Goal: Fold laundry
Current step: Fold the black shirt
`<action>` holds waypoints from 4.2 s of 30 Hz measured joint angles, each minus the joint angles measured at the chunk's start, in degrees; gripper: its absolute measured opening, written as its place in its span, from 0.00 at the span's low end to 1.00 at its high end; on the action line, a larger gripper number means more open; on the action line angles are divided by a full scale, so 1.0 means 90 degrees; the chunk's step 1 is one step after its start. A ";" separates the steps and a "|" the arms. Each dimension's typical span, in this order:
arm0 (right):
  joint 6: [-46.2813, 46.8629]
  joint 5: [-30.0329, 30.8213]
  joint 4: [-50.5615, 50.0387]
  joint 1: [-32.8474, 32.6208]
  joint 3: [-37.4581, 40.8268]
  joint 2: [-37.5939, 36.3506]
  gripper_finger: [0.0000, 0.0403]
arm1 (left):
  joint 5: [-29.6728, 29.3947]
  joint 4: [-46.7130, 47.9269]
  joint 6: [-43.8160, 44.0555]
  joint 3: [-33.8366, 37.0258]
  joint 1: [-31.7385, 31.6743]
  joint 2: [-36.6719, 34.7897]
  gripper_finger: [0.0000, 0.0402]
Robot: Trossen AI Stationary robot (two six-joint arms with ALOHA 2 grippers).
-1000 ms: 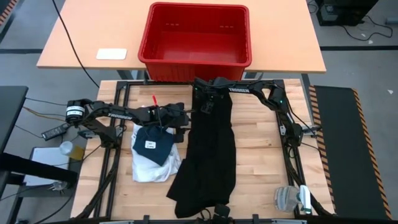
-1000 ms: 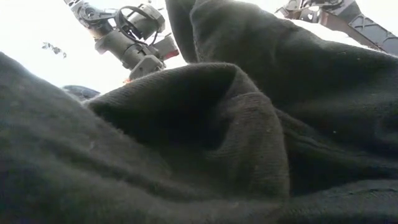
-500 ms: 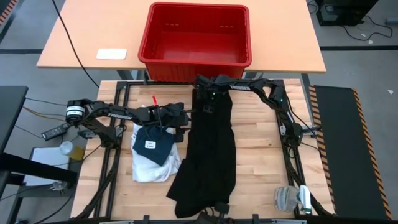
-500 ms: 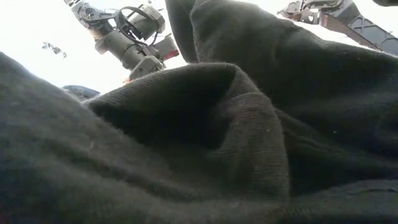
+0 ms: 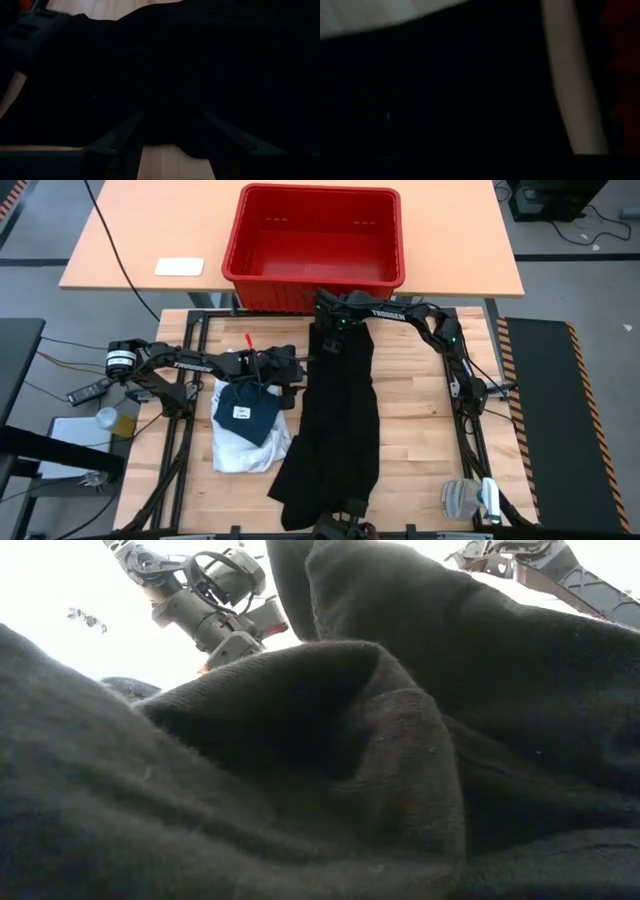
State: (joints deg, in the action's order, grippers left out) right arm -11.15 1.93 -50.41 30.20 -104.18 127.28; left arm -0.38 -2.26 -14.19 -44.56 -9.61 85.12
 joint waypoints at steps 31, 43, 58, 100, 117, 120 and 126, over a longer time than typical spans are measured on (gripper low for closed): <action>-0.3333 -0.0667 0.0767 0.0209 0.0843 0.0010 0.38 | 0.0000 0.0036 0.0006 0.0000 0.0024 0.0000 0.48; -0.3037 -0.0411 0.0741 0.0206 0.0850 0.0010 0.03 | 0.0000 0.0038 -0.0016 0.0000 0.0024 0.0000 0.48; -0.2140 -0.0511 0.0138 0.0211 0.0850 -0.0585 0.03 | 0.0611 -0.0312 0.0242 -0.0010 0.0027 0.0267 0.48; -0.0703 -0.1046 0.1961 0.1031 0.0850 -0.0916 0.51 | 0.0129 -0.1505 0.0220 -0.0012 0.0294 0.1317 0.48; 0.0245 -0.1644 0.1926 -0.0637 0.3014 -0.3668 0.53 | 0.0119 -0.0956 0.1400 -0.0151 0.0316 0.1021 0.48; 0.0727 -0.1633 0.3170 -0.0748 0.4303 -0.4386 0.52 | 0.0117 -0.0819 0.1546 -0.0263 0.0380 0.0926 0.48; 0.1793 -0.1675 0.5450 -0.0950 0.6520 -0.5786 0.50 | 0.0119 -0.1258 0.1456 -0.0302 0.0681 0.0653 0.48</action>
State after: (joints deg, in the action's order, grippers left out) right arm 4.98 -13.15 -1.36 21.65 -45.50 75.21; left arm 0.69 -13.58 -1.09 -47.28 -3.48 91.00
